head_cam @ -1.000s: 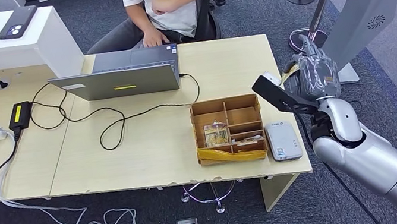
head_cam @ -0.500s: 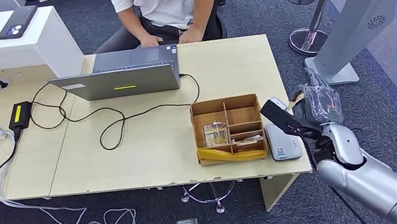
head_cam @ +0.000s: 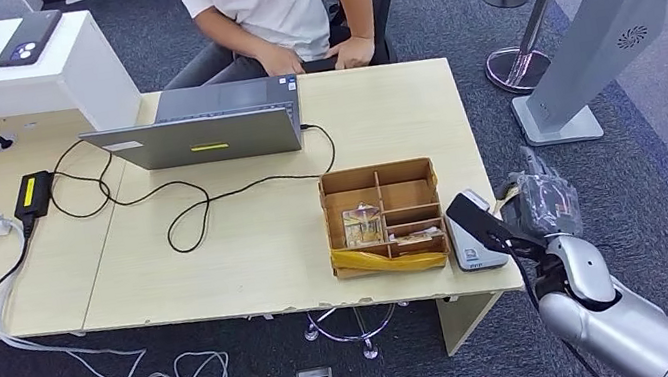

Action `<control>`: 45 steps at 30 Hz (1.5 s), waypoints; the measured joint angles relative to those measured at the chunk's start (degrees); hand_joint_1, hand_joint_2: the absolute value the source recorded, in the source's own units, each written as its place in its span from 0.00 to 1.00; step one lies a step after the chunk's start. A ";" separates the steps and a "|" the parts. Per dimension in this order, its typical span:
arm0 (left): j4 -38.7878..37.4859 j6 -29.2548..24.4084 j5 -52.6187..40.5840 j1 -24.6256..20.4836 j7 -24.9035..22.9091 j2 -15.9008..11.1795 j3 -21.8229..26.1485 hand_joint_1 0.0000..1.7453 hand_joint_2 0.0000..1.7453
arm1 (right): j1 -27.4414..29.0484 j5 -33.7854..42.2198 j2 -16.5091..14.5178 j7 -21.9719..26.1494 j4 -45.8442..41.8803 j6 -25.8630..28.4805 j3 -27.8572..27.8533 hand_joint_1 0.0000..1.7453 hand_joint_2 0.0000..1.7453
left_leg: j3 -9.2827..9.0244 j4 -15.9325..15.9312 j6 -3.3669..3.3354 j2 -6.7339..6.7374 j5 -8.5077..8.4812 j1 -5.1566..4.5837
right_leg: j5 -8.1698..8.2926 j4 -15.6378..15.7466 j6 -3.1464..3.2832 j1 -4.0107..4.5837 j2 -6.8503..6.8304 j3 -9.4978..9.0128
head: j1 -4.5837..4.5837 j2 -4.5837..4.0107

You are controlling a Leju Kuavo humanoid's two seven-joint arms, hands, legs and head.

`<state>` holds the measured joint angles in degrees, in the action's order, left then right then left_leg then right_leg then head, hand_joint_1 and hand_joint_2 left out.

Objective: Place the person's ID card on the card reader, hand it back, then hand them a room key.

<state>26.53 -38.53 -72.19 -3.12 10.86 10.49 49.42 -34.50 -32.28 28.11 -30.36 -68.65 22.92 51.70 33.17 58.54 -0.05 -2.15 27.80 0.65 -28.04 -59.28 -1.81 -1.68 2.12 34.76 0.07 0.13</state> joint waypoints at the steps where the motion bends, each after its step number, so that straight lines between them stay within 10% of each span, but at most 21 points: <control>1: 0.00 -0.01 0.00 0.00 0.00 0.00 0.00 0.00 0.00 | 0.31 0.00 -0.03 0.01 0.00 -0.24 -0.07 1.00 1.00 | 0.00 0.00 0.00 0.00 0.00 0.00 | 0.00 0.00 0.00 0.00 0.00 0.00 | 0.01 0.00; 45: -0.02 0.00 -1.05 -0.08 0.02 0.17 0.04 0.00 0.00 | 7.59 2.14 -3.56 3.27 2.67 0.25 -0.75 1.00 1.00 | -0.11 0.00 0.01 0.05 0.01 0.04 | 0.00 0.01 0.01 0.04 0.04 -0.10 | 0.01 0.00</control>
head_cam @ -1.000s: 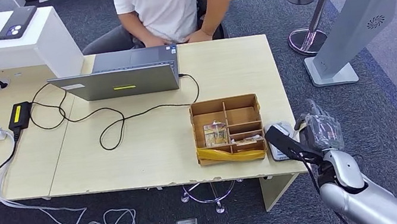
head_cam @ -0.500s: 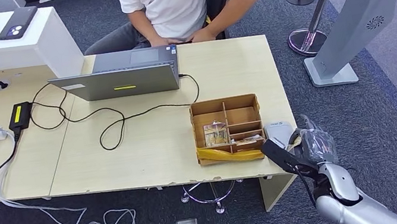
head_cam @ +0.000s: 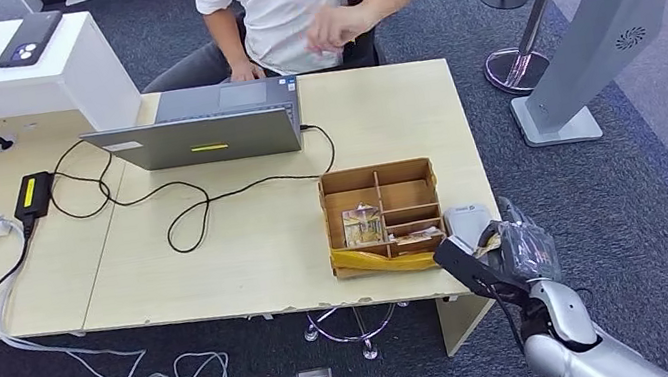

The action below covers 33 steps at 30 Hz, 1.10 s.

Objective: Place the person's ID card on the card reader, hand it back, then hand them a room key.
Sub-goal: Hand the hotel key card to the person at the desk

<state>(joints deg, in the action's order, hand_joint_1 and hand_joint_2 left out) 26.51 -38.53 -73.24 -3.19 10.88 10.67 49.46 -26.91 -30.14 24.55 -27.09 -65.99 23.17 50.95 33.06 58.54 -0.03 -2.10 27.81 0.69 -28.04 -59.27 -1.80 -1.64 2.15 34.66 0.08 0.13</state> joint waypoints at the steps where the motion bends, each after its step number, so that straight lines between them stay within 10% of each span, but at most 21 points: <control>1: 0.00 0.00 -0.05 -0.03 0.00 0.00 0.00 0.00 0.00 | 0.01 0.00 -0.08 0.06 0.15 0.05 -0.08 1.00 1.00 | 0.00 0.00 0.00 0.00 0.00 0.00 | 0.00 0.00 0.00 0.00 0.00 0.00 | 0.00 0.00; 18: 0.00 0.00 -0.83 -0.31 0.00 -0.02 -0.02 0.00 0.00 | -2.53 -5.12 -0.12 -1.61 -0.05 -0.51 -2.32 1.00 1.00 | 0.01 0.00 0.00 0.00 0.00 0.00 | 0.01 -0.01 0.00 -0.01 0.00 -0.01 | -0.01 0.00; 33: 0.00 -0.01 -0.93 -0.51 0.26 0.07 -0.34 0.00 0.00 | -21.06 -10.58 2.85 -5.14 -8.07 -8.61 -4.44 1.00 1.00 | 0.02 0.01 0.01 -0.01 -0.01 0.00 | 0.01 -0.02 0.00 -0.01 0.01 0.01 | 0.00 -0.01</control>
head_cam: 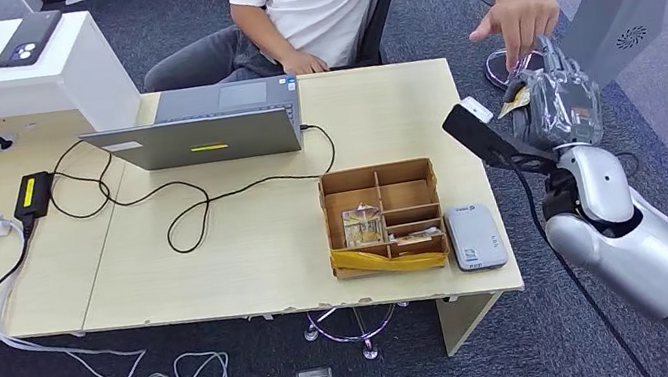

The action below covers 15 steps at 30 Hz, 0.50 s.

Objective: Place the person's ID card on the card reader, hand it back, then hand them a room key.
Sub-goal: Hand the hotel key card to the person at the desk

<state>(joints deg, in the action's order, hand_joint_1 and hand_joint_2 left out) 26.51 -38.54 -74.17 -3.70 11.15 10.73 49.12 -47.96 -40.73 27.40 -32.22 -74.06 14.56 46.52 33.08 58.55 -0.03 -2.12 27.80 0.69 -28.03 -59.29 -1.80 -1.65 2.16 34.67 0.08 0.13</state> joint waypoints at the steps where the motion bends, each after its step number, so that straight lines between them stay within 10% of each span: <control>1: 0.00 0.00 -0.09 -0.01 0.00 0.04 -0.05 0.00 0.00 | -1.10 -0.17 -0.05 0.04 -0.01 -0.59 0.11 1.00 1.00 | 0.01 0.00 0.00 -0.01 0.00 0.00 | 0.00 0.00 0.00 0.00 -0.01 0.00 | 0.00 0.00; 15: 0.10 -0.01 0.34 -0.12 -1.13 0.19 -1.96 0.00 0.00 | -8.89 -0.81 -6.90 3.21 8.57 -1.34 3.56 1.00 1.00 | 0.07 0.00 0.01 -0.07 -0.01 0.06 | 0.00 -0.02 0.01 0.04 -0.04 0.01 | 0.00 0.00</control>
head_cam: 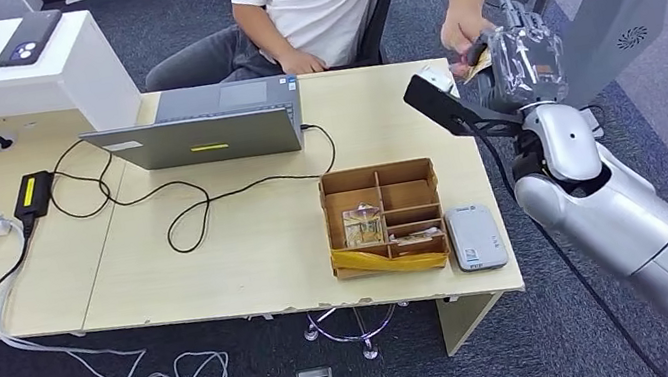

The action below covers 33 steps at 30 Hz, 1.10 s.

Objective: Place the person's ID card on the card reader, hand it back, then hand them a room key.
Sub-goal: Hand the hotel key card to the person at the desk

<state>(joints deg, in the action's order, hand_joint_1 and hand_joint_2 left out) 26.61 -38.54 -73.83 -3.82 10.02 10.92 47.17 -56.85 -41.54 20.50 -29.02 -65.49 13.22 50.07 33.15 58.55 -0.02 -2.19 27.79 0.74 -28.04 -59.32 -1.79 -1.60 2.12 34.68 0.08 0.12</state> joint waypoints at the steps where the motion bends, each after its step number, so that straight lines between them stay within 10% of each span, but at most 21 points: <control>1: 0.01 -0.01 0.03 0.00 -0.15 -0.02 -0.15 0.00 0.00 | -0.41 0.09 -0.60 0.17 1.04 0.02 0.31 1.00 1.00 | 0.00 0.00 0.00 0.00 0.00 0.00 | 0.00 0.00 0.00 0.00 0.00 0.00 | -0.01 0.00; 8: 0.02 0.01 1.06 0.06 -0.95 -0.07 -1.08 0.00 0.00 | -2.76 1.33 -4.70 2.30 9.23 0.99 2.08 1.00 1.00 | 0.00 0.00 0.01 -0.02 -0.01 0.00 | 0.00 0.00 0.00 0.00 -0.01 -0.01 | 0.00 0.01; 12: 0.05 0.00 1.48 0.28 -0.95 -0.08 -1.16 0.00 0.00 | -3.32 1.89 -6.46 3.04 12.85 1.56 3.08 0.20 1.00 | 0.00 0.00 0.01 -0.01 -0.01 0.00 | 0.00 0.00 0.00 0.00 -0.01 0.00 | 0.01 0.01; 14: 0.11 -0.01 1.67 0.46 -0.95 -0.08 -1.16 0.00 0.00 | -3.41 2.21 -7.11 3.29 14.19 2.07 3.55 0.01 1.00 | 0.00 0.00 0.02 -0.01 -0.01 0.00 | 0.00 0.00 0.00 0.01 0.00 0.01 | 0.01 0.01; 33: 0.82 0.00 1.83 1.60 -0.95 -0.16 -1.04 0.00 0.00 | 0.13 14.82 -8.41 11.20 11.74 16.93 2.93 0.00 1.00 | -0.05 0.00 0.02 0.05 -0.01 0.01 | 0.00 0.01 0.01 0.02 0.05 0.04 | 0.00 0.01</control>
<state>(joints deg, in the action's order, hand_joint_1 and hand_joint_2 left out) 27.44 -38.54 -72.00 -2.23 9.07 10.76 46.13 -56.72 -26.72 12.10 -17.81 -53.75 30.16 53.00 33.10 58.55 0.01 -2.13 27.78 0.75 -28.04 -59.31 -1.79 -1.58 2.17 34.72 0.08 0.13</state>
